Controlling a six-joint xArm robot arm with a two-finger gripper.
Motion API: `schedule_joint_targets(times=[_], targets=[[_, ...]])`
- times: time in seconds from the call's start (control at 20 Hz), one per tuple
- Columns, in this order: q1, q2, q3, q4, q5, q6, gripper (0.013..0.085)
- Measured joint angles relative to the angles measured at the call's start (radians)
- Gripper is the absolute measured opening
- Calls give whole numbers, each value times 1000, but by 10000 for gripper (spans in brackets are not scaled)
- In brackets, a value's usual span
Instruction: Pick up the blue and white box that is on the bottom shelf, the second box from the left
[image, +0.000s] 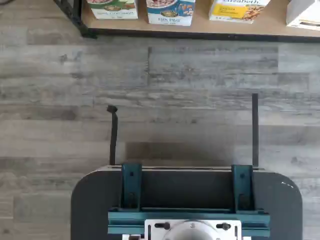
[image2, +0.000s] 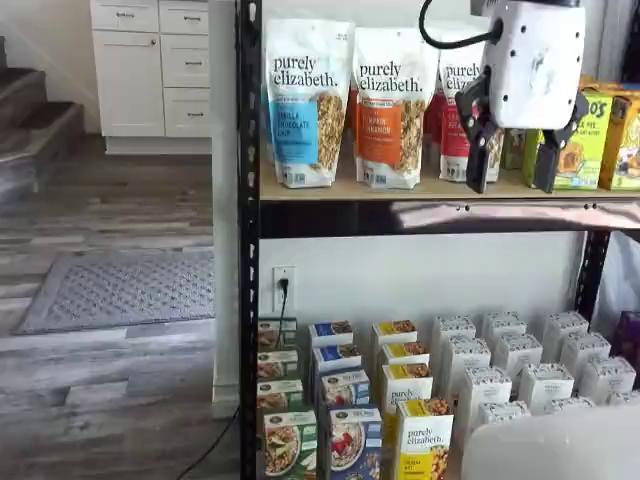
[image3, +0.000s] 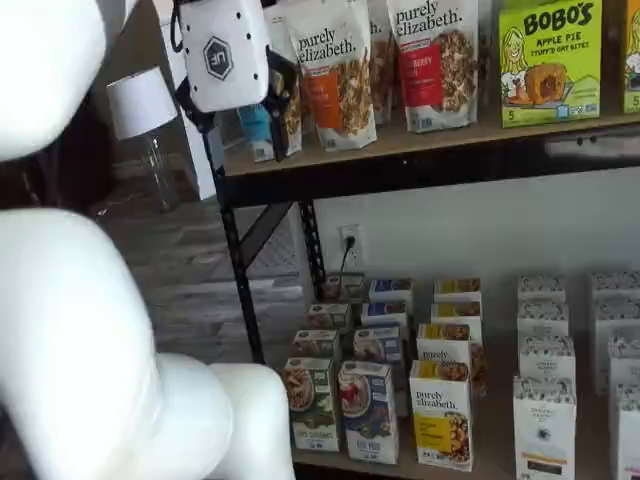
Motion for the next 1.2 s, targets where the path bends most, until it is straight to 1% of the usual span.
schedule_joint_targets(times=[0.15,0.45,0.8,1.05,1.2], targets=[[-18,-14,13,19,-24,-10,850],[-14,-14,22,23,-37,-6,850],[15,-18,80,16,-98,18,850],[33,-20,143,20,-157,34,850],[50,-21,185,12,-197,48,850]])
